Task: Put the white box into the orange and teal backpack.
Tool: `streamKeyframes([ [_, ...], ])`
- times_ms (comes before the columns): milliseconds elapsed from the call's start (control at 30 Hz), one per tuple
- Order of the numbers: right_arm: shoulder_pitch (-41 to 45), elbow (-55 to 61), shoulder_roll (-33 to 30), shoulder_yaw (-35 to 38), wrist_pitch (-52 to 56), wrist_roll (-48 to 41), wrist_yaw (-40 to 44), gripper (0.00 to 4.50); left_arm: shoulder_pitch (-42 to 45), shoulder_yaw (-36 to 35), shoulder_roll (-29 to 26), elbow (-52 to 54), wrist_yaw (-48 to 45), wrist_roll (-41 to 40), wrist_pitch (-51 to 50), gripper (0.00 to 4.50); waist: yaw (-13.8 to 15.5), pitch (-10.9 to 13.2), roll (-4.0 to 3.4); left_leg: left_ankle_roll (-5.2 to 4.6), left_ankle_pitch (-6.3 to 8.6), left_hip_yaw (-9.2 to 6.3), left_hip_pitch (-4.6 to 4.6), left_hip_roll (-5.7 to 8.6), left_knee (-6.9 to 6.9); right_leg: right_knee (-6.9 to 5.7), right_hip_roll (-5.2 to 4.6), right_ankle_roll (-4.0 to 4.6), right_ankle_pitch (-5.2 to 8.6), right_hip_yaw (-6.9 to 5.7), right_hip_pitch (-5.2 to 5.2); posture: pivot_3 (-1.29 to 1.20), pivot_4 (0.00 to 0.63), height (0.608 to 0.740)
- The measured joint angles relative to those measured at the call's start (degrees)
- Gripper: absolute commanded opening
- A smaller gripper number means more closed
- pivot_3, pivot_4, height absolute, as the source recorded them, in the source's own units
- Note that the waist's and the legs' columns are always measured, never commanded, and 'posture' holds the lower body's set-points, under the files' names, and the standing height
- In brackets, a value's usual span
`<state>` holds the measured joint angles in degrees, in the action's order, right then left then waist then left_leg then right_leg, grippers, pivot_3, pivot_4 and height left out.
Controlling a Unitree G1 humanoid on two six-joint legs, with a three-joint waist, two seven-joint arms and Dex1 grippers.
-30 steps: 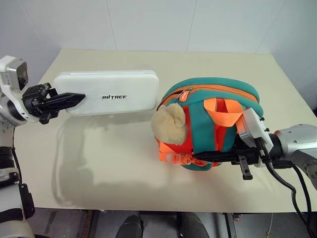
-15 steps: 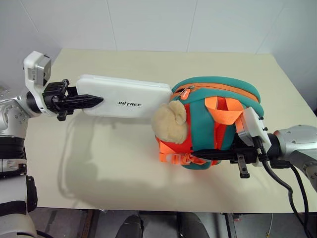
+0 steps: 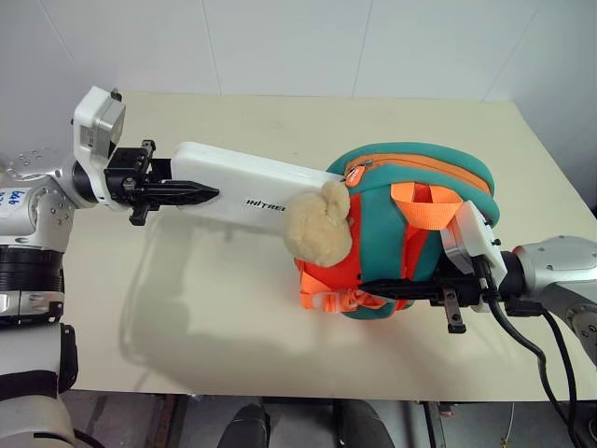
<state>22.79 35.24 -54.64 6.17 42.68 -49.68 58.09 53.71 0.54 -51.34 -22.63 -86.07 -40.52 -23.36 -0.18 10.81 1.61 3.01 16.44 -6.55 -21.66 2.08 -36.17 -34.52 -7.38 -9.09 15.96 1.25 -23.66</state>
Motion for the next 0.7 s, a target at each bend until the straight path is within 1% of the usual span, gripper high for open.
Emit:
streamKeyframes([
  [67, 0.4, 0.0, 0.3, -0.6, 0.0, 0.2, 0.0, 0.55, 0.5, 0.5, 0.9, 0.1, 0.0, 0.9, 0.8, 1.32, 0.0, 0.0, 0.0, 0.0, 0.0, 0.0, 0.0, 0.0, -0.02, -0.02, 0.0, 0.0, 0.0, -0.01, 0.0, 0.0, 0.15, 0.74],
  [167, 1.1, -0.1, 1.0, -1.4, 0.0, 0.5, 0.0, 0.55, 1.2, 1.1, 3.6, 0.2, 0.0, 2.8, 1.6, 1.32, 0.1, 0.0, 0.0, -0.01, 0.0, 0.0, 0.0, 0.0, -0.06, -0.06, 0.01, 0.0, 0.0, -0.01, 0.01, 0.0, 0.15, 0.74],
  [367, 1.3, -0.4, 1.3, -1.5, 0.0, 1.4, 0.0, 0.55, 1.8, 2.0, 7.6, 2.4, 0.5, 6.0, 0.7, 1.31, 0.0, 0.0, 0.0, 0.04, -0.02, 0.0, 0.0, 0.0, -0.05, -0.04, 0.03, -0.01, 0.0, 0.0, 0.0, 0.0, 0.15, 0.74],
  [567, 2.1, -1.0, 2.5, -2.9, -0.1, 2.1, -0.1, 0.55, 2.4, 4.6, 12.9, 7.5, 5.6, 9.9, -2.9, 1.31, 0.0, 0.0, 0.01, 0.04, -0.03, 0.0, 0.0, 0.0, -0.08, -0.07, 0.03, -0.02, 0.0, 0.01, 0.01, 0.0, 0.15, 0.74],
  [700, 3.1, -1.4, 3.4, -3.6, -0.2, 2.9, -0.1, 0.55, 2.8, 7.0, 17.7, 9.0, 9.9, 12.5, -4.9, 1.31, 0.1, 0.0, 0.01, 0.04, -0.03, 0.0, -0.01, 0.01, -0.15, -0.11, 0.03, -0.02, 0.0, 0.01, 0.03, 0.0, 0.15, 0.74],
])
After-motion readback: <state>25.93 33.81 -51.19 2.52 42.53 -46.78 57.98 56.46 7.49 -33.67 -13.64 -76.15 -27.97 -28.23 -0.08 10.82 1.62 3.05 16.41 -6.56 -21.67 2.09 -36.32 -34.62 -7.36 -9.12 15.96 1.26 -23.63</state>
